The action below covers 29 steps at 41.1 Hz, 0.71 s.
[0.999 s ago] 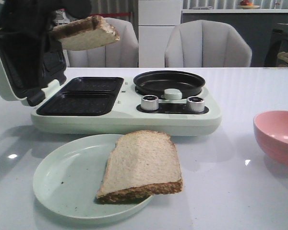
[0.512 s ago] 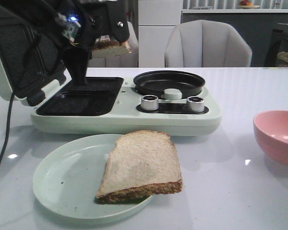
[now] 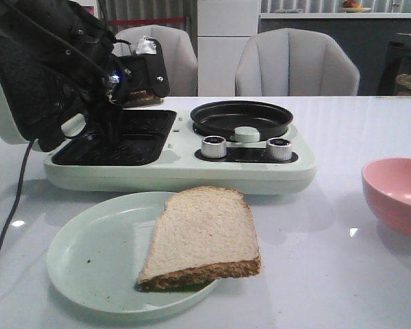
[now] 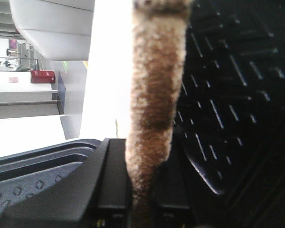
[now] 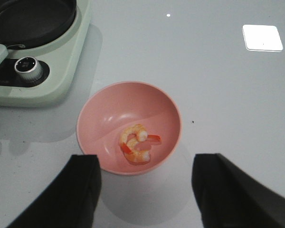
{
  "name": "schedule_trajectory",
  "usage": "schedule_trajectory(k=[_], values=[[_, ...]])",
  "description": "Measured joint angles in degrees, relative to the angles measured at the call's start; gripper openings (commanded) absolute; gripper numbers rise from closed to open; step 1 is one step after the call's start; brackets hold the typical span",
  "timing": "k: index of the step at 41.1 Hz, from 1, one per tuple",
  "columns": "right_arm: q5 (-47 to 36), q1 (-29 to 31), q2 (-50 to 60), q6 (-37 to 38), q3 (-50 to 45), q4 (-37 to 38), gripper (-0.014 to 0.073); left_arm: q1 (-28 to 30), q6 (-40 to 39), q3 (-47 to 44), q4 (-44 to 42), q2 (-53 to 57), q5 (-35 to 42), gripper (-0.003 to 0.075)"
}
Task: Make breakfast with bread and shrimp
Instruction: 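Lift the bread slice with the left gripper over the sandwich plates, then lower the bread onto the farther sandwich plate and open the left gripper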
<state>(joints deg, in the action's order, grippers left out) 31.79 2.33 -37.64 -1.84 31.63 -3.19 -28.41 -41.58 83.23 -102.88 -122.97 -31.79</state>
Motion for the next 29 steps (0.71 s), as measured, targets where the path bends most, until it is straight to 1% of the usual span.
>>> schedule_trajectory(k=[3,4,5,7,12,29], values=[[0.0,0.0,0.0,0.0,0.0,0.0,0.0527,0.22,0.0,0.0,-0.11,-0.22,0.7,0.033],[0.0,0.0,0.0,0.0,0.0,0.0,0.0527,0.22,0.0,0.0,-0.11,-0.22,1.03,0.0347],[0.0,0.0,0.0,0.0,0.0,0.0,0.0527,0.22,0.0,0.0,-0.24,-0.22,1.48,0.0382],[0.0,0.0,0.0,0.0,0.0,0.0,0.0527,0.22,0.0,0.08,-0.5,-0.22,1.99,0.0407],[0.0,0.0,0.0,0.0,0.0,0.0,0.0527,0.22,0.0,0.22,-0.5,-0.22,2.98,0.0406],[0.0,0.0,0.0,0.0,0.0,0.0,0.0527,0.22,0.0,0.22,-0.61,0.12,2.84,0.0405]])
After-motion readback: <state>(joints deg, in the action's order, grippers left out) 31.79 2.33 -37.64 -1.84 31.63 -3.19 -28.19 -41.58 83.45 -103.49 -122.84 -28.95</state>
